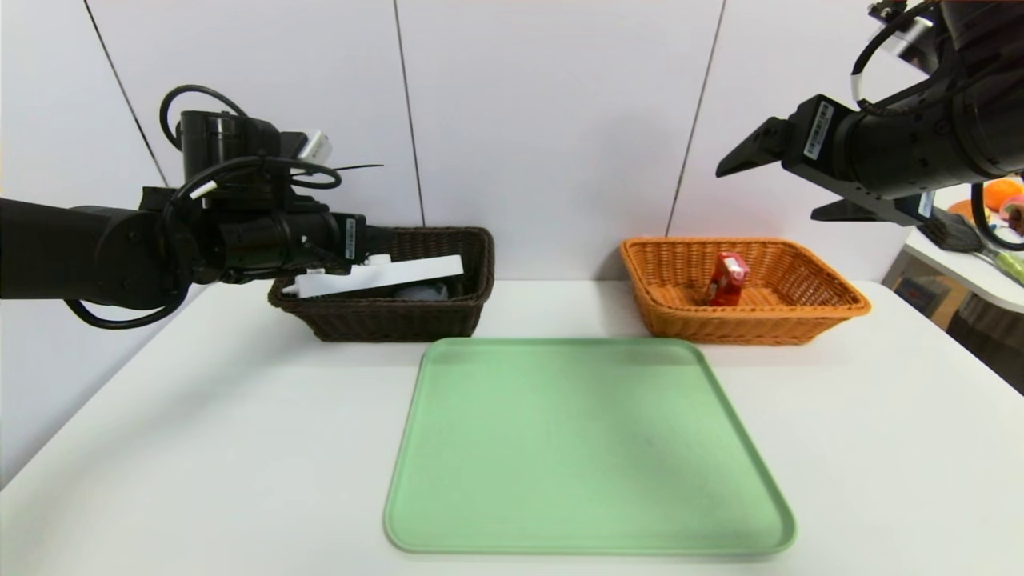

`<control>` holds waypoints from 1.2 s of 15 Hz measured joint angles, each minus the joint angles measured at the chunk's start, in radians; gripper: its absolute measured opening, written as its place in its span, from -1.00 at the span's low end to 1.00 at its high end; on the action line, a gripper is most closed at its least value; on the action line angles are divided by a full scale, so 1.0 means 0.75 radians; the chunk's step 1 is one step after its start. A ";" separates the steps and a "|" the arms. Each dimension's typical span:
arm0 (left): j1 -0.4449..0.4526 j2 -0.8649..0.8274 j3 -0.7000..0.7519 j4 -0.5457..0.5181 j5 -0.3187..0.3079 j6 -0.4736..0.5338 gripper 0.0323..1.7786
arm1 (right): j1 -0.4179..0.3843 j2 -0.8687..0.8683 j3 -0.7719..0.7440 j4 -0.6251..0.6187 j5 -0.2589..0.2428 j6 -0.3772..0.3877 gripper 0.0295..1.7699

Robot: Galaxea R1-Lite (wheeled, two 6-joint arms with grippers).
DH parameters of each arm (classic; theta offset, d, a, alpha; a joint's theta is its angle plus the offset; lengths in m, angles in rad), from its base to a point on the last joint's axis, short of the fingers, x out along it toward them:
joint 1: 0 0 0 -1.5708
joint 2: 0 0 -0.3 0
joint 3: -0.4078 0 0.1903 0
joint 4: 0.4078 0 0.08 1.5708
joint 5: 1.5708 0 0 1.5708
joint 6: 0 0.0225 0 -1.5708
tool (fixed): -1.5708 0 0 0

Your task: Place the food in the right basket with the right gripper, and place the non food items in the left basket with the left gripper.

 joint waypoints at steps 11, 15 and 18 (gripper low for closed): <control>-0.014 -0.073 -0.020 0.003 0.068 0.001 0.84 | 0.000 -0.044 0.012 0.001 0.011 -0.001 0.92; -0.014 -0.117 -0.014 0.003 0.073 0.040 0.87 | 0.000 -0.072 0.057 0.002 0.000 -0.113 0.92; -0.013 -0.174 0.036 0.003 0.103 0.154 0.88 | 0.000 -0.098 0.101 0.001 -0.007 -0.300 0.92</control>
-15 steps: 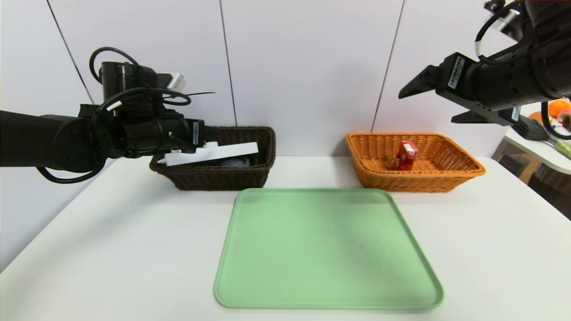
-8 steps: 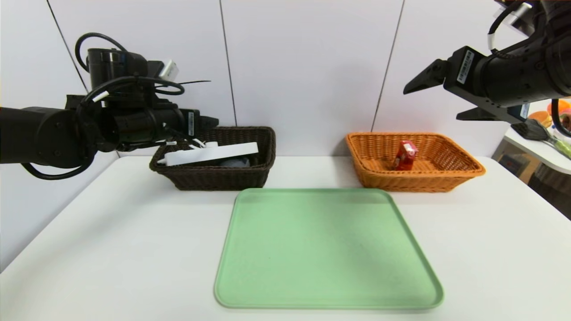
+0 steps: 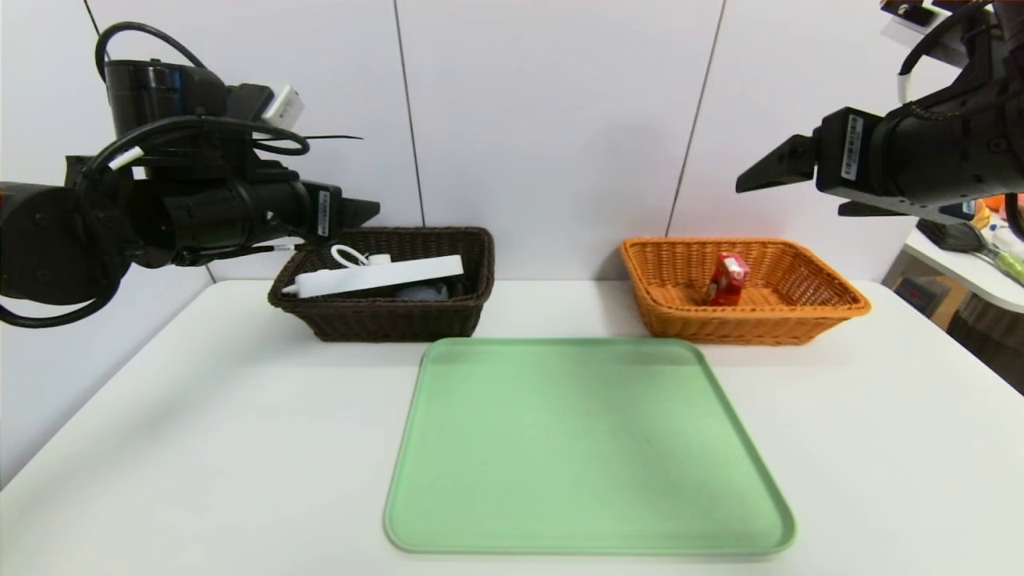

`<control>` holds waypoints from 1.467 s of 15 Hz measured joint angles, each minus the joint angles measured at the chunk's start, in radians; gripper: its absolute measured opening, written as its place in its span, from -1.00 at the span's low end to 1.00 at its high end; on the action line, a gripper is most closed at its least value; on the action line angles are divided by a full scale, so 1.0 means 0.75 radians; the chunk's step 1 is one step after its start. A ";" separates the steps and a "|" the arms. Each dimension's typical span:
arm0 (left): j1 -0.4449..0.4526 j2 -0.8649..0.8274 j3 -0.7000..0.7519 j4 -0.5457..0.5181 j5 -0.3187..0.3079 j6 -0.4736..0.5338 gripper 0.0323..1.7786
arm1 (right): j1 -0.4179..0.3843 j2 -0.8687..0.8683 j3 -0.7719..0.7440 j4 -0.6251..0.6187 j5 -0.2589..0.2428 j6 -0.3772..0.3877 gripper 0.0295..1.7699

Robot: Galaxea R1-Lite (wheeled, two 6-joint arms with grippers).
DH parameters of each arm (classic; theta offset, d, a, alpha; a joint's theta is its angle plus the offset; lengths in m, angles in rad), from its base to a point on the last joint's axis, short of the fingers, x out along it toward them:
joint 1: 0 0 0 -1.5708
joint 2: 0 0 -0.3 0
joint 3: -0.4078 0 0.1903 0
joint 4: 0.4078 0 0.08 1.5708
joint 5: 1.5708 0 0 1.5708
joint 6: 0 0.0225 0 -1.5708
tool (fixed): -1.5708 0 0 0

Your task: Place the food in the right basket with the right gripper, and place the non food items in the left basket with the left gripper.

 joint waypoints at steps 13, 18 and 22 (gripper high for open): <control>0.037 -0.502 0.498 -0.001 0.133 0.101 0.90 | -0.110 -0.116 0.351 0.016 -0.050 -0.579 0.92; 0.187 -0.710 0.633 -0.001 0.133 0.102 0.90 | -0.315 -0.247 0.484 -0.007 -0.051 -0.575 0.92; 0.256 -0.905 0.816 0.001 0.131 0.144 0.90 | -0.394 -0.457 0.670 -0.008 -0.045 -0.580 0.92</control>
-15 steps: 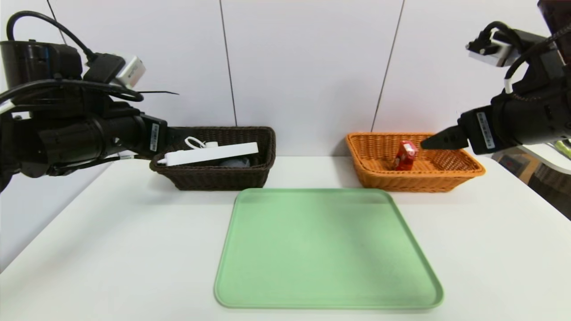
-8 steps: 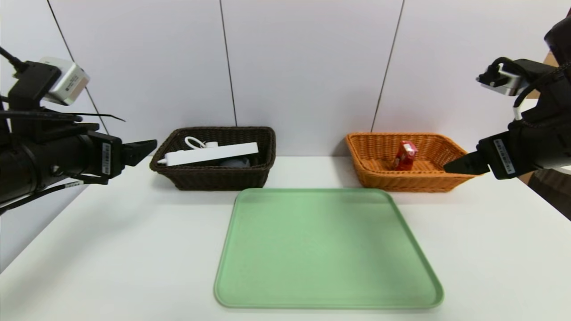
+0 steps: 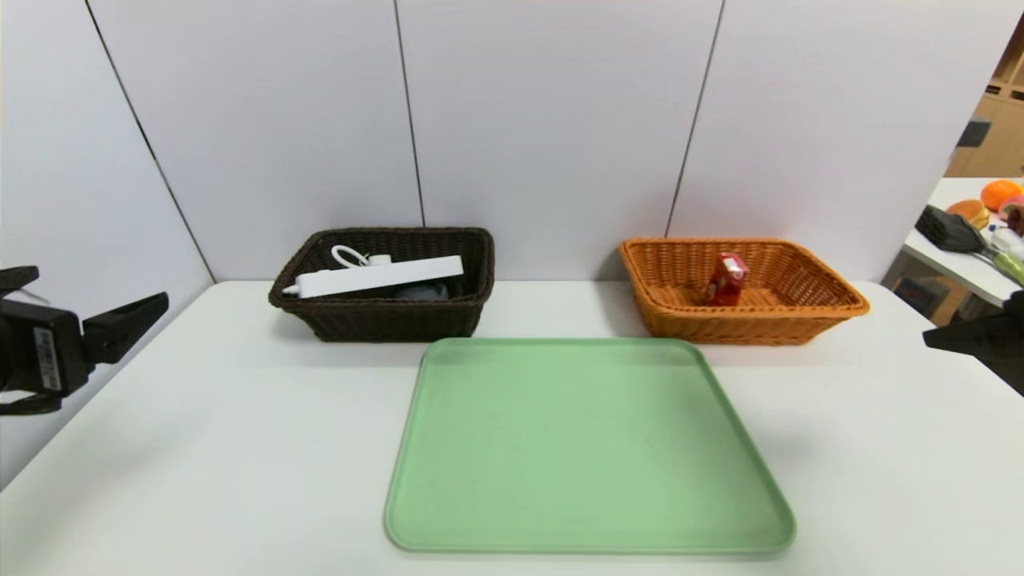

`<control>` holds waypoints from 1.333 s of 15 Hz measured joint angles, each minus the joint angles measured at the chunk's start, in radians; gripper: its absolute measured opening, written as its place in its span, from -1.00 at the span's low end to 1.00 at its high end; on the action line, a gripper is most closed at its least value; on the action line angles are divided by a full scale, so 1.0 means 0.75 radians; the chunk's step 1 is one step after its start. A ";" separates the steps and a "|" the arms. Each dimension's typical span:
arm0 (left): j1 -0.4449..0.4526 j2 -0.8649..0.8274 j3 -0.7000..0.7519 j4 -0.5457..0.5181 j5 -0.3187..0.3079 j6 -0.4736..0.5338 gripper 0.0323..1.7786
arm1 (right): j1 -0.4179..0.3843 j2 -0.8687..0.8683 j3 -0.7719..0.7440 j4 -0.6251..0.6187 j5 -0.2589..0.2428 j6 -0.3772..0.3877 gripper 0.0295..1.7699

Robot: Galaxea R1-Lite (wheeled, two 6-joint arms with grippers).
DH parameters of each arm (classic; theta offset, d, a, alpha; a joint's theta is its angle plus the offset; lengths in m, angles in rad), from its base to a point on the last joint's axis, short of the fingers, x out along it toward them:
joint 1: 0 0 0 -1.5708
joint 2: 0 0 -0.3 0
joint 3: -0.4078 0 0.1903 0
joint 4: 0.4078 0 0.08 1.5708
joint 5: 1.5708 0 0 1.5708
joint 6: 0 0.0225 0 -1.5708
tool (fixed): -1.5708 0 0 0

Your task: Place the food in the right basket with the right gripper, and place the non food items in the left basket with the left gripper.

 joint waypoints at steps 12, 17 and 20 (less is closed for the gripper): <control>0.058 -0.334 0.120 0.498 -0.086 0.115 0.90 | -0.106 -0.470 0.484 0.062 0.081 -0.054 0.92; 0.062 -0.483 0.129 0.739 -0.094 0.108 0.90 | -0.117 -0.619 0.628 0.191 0.185 -0.046 0.92; 0.066 -0.609 0.207 0.755 -0.092 0.106 0.90 | -0.137 -0.734 0.711 0.181 0.182 -0.042 0.92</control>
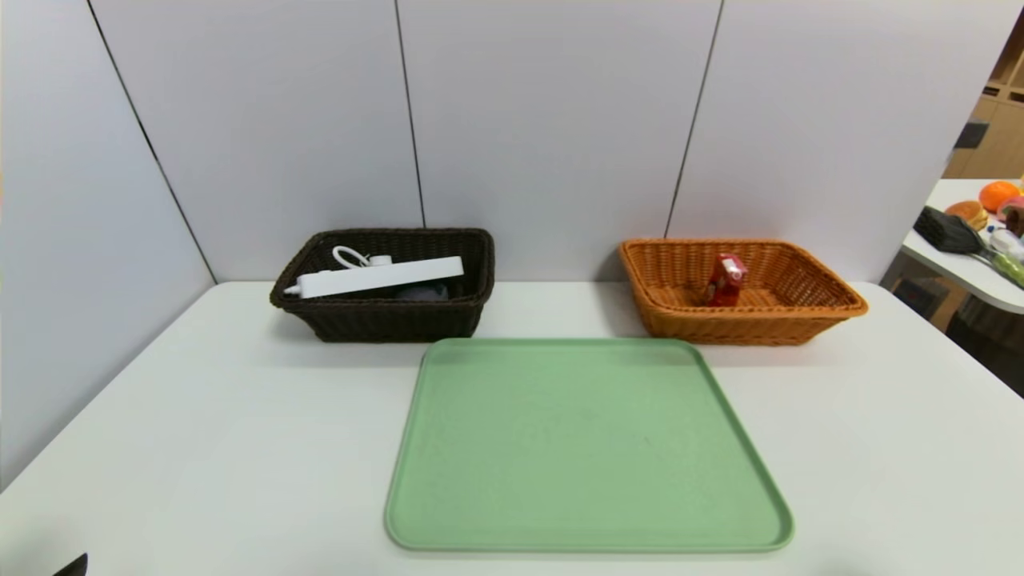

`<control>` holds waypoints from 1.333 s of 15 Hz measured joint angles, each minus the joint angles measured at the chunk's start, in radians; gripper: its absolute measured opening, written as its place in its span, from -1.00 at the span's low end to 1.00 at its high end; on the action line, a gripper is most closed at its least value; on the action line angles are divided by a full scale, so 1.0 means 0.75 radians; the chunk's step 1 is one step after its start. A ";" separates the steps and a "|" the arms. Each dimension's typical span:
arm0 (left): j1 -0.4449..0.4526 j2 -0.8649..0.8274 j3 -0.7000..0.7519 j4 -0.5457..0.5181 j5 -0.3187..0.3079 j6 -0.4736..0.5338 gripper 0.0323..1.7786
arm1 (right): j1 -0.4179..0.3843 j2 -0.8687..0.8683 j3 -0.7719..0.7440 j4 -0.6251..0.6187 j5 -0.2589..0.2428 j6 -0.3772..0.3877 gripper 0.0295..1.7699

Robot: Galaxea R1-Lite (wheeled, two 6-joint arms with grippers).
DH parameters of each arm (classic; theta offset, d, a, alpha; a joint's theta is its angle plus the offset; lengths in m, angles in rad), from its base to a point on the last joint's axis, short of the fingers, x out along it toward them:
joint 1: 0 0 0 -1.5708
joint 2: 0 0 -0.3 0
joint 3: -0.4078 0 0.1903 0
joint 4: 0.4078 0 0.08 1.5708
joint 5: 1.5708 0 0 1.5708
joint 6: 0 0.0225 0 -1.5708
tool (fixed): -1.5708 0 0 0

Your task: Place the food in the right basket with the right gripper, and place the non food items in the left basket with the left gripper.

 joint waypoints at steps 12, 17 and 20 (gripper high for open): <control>0.001 -0.447 0.145 0.262 -0.040 0.010 0.90 | -0.006 -0.462 0.221 -0.067 -0.062 -0.016 0.92; -0.001 -0.555 0.207 0.247 -0.039 0.001 0.90 | -0.005 -0.581 0.393 -0.302 -0.058 -0.038 0.92; -0.001 -0.636 0.224 0.212 -0.041 -0.008 0.90 | -0.004 -0.681 0.505 -0.509 -0.042 -0.076 0.92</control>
